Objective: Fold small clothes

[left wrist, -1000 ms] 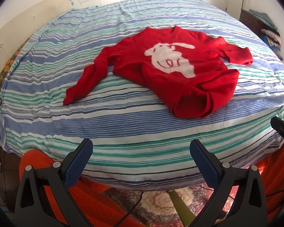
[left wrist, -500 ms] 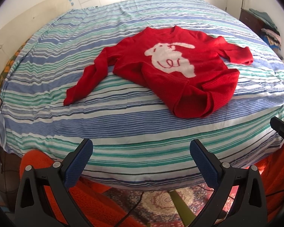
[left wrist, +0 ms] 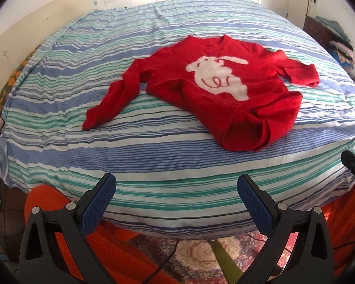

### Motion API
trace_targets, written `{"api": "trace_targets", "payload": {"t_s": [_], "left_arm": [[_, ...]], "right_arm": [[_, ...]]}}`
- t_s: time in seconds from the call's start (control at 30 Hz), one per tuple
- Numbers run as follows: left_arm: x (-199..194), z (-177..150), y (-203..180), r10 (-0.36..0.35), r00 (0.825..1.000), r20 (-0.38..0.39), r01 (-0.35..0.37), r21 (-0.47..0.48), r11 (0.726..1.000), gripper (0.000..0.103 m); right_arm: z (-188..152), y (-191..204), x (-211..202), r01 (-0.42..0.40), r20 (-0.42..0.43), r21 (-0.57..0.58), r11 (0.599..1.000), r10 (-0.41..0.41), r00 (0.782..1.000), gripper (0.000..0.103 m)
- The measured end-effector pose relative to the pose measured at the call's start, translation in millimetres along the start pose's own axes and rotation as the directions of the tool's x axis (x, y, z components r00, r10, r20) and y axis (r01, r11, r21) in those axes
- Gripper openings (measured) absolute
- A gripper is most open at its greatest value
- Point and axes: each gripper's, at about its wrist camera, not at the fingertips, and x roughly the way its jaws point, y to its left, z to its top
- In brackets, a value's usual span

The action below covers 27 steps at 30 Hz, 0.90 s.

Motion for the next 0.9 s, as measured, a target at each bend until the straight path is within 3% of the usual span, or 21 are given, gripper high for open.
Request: {"api": "trace_targets", "payload": {"t_s": [0.27, 0.33, 0.4, 0.47, 0.53, 0.57, 0.67, 0.7, 0.73, 0.83, 0.9], "left_arm": [[5.8, 1.0, 4.0, 0.021, 1.0, -0.021, -0.022, -0.019, 1.0, 0.102], [9.2, 0.9, 6.1, 0.022, 0.999, -0.033, -0.023, -0.029, 0.999, 0.102], [10.9, 0.7, 8.7, 0.027, 0.999, -0.04, -0.029, -0.038, 0.999, 0.102], [9.3, 0.1, 11.4, 0.043, 0.998, -0.037, -0.044, -0.044, 0.998, 0.102], [6.4, -1.2, 15.5, 0.057, 0.998, -0.027, -0.059, -0.054, 0.997, 0.102], [5.5, -2.0, 18.2, 0.063, 0.998, -0.026, -0.064, -0.062, 0.996, 0.102], [8.0, -3.8, 25.1, 0.062, 0.997, -0.04, -0.065, -0.087, 0.994, 0.102], [9.5, -4.2, 26.6, 0.061, 0.997, -0.047, -0.065, -0.094, 0.993, 0.102], [10.6, -4.6, 28.1, 0.061, 0.997, -0.052, -0.066, -0.099, 0.993, 0.102], [13.0, -7.3, 32.8, 0.062, 0.996, -0.058, -0.068, -0.11, 0.992, 0.102], [20.0, -8.3, 34.6, 0.05, 0.996, -0.078, -0.059, -0.121, 0.991, 0.102]], "right_arm": [[5.5, 5.0, 4.4, -0.036, -0.004, -0.014, 0.999, 0.036, 0.999, 0.103], [17.3, 4.5, 15.8, -0.127, -0.021, 0.005, 0.992, 0.127, 0.992, 0.103], [31.7, 7.1, 37.2, -0.232, -0.053, 0.042, 0.972, 0.234, 0.971, 0.103], [44.6, 13.2, 64.7, -0.312, -0.09, 0.116, 0.943, 0.323, 0.942, 0.093], [56.1, 21.6, 96.2, -0.35, -0.137, 0.194, 0.917, 0.378, 0.916, 0.061], [61.0, 26.3, 110.9, -0.347, -0.157, 0.221, 0.911, 0.385, 0.91, 0.057], [68.5, 39.2, 151.1, -0.272, -0.21, 0.229, 0.935, 0.32, 0.924, 0.055], [66.3, 44.9, 164.6, -0.245, -0.247, 0.202, 0.948, 0.292, 0.924, 0.048], [61.3, 48.2, 175.0, -0.227, -0.29, 0.175, 0.958, 0.27, 0.918, 0.032], [45.6, 31.0, 161.2, -0.264, -0.288, 0.269, 0.926, 0.339, 0.896, 0.017], [34.0, 18.8, 133.8, -0.258, -0.273, 0.276, 0.926, 0.333, 0.902, 0.01]]}}
